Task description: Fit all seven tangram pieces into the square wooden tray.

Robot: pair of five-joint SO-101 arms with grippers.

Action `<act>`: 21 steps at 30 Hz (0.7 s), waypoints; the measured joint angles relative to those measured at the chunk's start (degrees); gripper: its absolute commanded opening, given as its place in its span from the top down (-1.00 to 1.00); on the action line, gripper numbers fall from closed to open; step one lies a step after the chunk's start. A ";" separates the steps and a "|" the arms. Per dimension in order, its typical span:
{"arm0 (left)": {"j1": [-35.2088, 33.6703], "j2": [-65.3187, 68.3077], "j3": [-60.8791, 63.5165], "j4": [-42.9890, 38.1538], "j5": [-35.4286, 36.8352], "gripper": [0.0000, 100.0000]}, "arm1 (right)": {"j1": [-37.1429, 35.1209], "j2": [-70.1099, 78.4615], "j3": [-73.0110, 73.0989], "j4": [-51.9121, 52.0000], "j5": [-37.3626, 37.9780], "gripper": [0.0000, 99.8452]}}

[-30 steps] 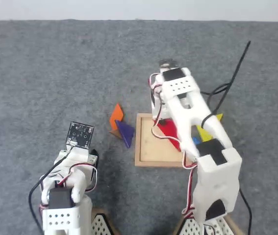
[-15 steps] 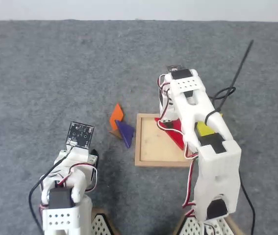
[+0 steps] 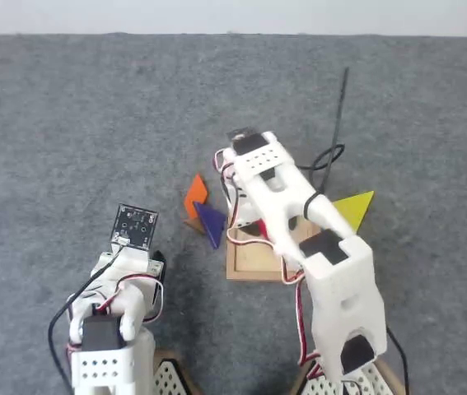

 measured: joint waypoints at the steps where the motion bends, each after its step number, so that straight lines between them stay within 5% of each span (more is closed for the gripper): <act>1: 0.00 0.00 0.00 0.00 0.00 0.73 | -0.35 0.00 0.00 0.00 -0.09 0.49; 13: 0.00 0.00 0.00 0.00 0.00 0.73 | -4.84 -15.12 1.93 -0.35 -0.26 0.49; 21: 0.00 0.00 0.00 0.00 0.00 0.73 | -0.18 -38.51 27.25 -16.44 0.70 0.49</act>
